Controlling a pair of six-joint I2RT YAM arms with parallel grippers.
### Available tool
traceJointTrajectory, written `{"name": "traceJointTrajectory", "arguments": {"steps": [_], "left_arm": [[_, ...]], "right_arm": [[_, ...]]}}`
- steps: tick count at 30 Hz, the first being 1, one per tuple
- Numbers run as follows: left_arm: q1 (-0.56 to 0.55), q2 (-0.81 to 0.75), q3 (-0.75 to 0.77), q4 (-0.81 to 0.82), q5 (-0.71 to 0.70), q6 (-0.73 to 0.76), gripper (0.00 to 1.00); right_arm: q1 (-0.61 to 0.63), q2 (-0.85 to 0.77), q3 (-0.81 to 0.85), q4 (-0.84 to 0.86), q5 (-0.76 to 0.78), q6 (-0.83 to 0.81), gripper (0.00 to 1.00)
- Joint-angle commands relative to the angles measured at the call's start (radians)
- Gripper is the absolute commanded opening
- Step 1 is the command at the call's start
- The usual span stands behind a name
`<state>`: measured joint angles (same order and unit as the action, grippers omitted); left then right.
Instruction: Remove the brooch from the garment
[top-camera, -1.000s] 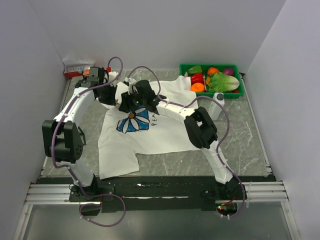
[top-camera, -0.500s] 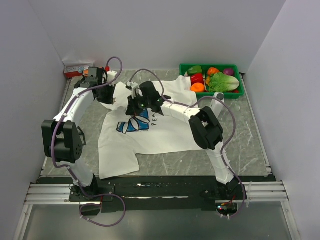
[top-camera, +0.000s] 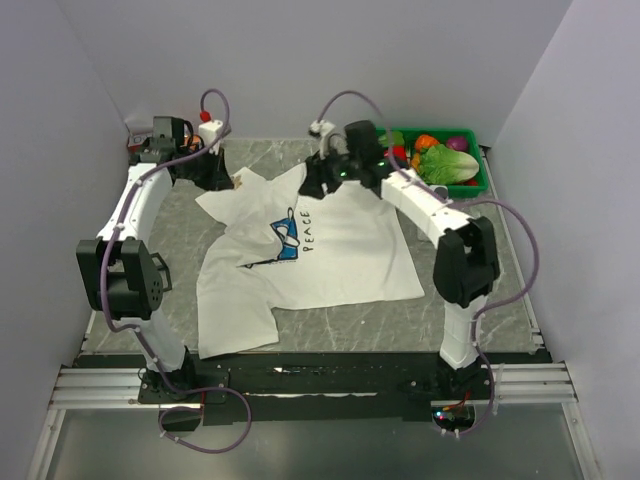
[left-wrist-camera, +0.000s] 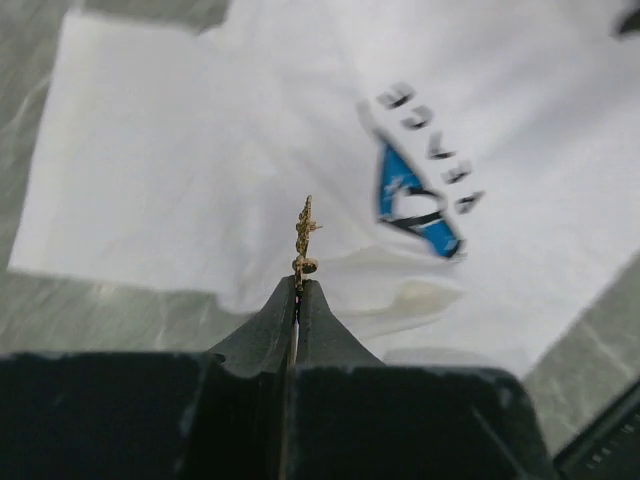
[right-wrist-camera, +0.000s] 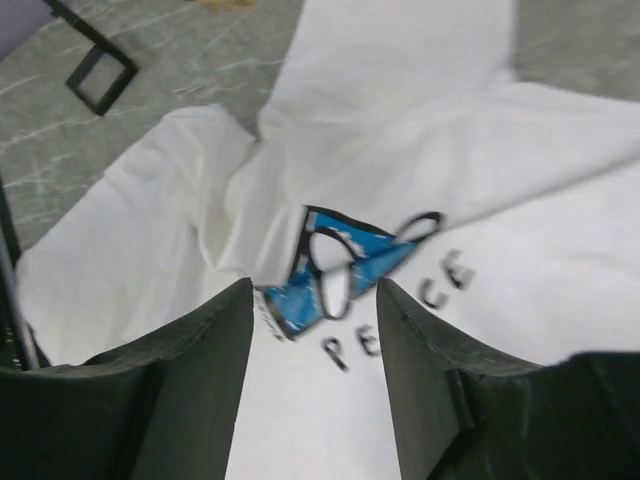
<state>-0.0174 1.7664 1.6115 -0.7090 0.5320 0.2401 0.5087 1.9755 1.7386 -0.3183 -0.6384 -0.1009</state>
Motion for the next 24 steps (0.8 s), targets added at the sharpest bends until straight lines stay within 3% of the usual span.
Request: {"name": "traceJointTrajectory", "arguments": {"steps": [1,2,5,9,16,24], "left_arm": [[-0.003,0.007,0.122,-0.064,0.423,0.036,0.01],[-0.004,0.014,0.139,-0.070,0.532,0.044,0.01],[-0.025,0.056,0.175,-0.101,0.647,0.067,0.01],[-0.062,0.113,0.244,-0.182,0.720,0.129,0.01],[-0.142,0.137,0.323,-0.175,0.703,0.143,0.01],[-0.145,0.116,0.295,-0.130,0.711,0.073,0.01]], "right_arm": [[-0.044,-0.151,-0.025,-0.018,-0.052,-0.199,0.61],[-0.042,-0.170,-0.036,-0.016,-0.052,-0.219,0.62],[-0.044,-0.187,-0.065,0.045,-0.046,-0.247,0.62],[-0.039,-0.156,-0.047,0.105,-0.040,-0.203,0.63],[-0.032,-0.063,0.053,0.108,-0.009,-0.278,0.63],[-0.032,-0.059,0.049,0.053,-0.128,-0.301,0.62]]}}
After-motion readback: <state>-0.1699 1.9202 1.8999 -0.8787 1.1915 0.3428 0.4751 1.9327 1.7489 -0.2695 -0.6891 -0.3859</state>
